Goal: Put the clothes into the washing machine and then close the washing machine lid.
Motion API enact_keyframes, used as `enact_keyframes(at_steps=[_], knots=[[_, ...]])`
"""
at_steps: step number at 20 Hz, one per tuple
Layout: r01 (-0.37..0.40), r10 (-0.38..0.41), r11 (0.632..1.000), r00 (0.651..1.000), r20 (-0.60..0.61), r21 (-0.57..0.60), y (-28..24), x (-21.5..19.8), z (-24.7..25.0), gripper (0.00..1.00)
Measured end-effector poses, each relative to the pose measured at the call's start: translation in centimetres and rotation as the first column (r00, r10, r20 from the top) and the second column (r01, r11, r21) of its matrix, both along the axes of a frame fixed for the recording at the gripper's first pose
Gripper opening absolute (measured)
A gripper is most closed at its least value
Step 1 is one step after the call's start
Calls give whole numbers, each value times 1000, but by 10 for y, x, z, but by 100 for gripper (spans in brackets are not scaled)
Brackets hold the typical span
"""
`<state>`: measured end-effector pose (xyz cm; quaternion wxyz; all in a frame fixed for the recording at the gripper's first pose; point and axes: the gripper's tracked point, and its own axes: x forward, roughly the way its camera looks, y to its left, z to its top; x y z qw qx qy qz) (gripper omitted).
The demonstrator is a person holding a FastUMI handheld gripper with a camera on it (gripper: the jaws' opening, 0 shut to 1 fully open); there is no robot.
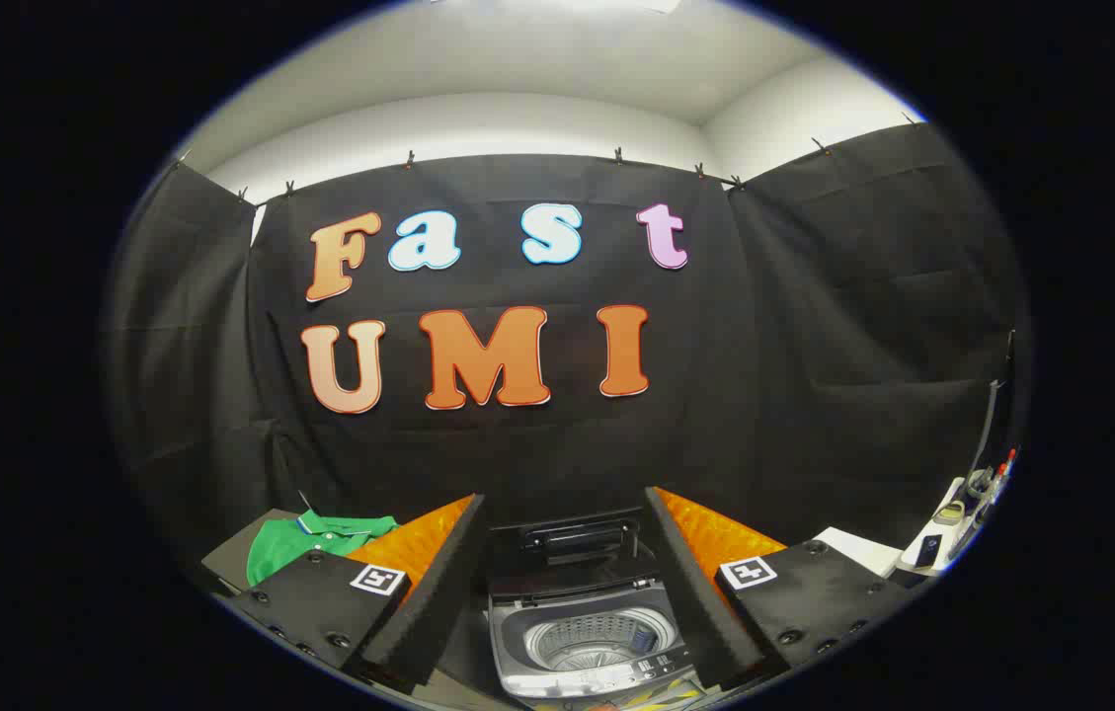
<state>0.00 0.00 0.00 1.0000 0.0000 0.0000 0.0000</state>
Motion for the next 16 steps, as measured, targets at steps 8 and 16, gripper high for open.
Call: enact_keyframes(at_steps=[8, 16], knots=[[-4, 4, 1000, 1000, 20, -11, 0, 7, 9, 100], [1, 0, 1000, 999, 32, -9, 4, 14, 13, 99]])
